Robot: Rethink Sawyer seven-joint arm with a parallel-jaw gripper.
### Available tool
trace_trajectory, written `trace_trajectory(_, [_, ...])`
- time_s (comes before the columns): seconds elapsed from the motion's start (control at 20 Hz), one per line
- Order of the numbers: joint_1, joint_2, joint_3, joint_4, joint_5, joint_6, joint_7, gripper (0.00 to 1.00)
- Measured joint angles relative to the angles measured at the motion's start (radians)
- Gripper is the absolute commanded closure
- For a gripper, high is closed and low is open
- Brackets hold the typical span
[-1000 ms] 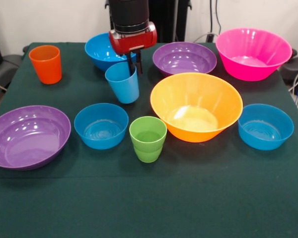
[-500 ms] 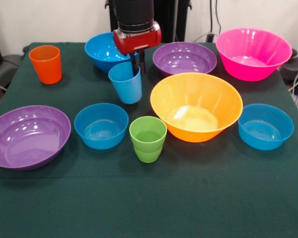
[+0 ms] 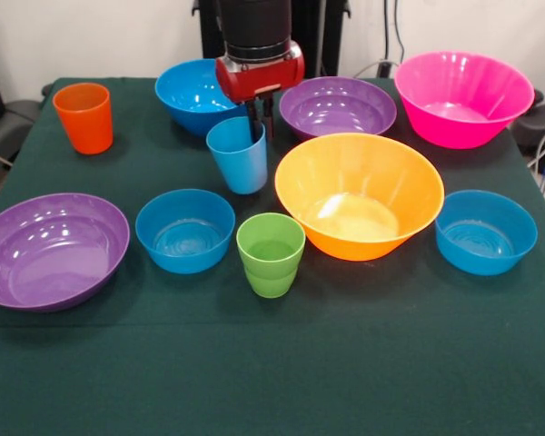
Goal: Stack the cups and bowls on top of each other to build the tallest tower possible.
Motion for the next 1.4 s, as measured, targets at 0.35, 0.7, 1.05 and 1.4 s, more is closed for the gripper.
trace_trajectory(0.35, [0.022,0.0,-0.002,-0.02,-0.04,0.0,0.0,1.0])
trace_trajectory(0.7, [0.026,0.0,-0.003,-0.048,-0.082,0.0,0.0,1.0])
trace_trajectory(1.05, [0.026,0.0,-0.004,-0.065,-0.098,0.0,0.0,1.0])
trace_trajectory(1.4, [0.026,0.002,-0.004,-0.066,-0.098,0.0,0.0,1.0])
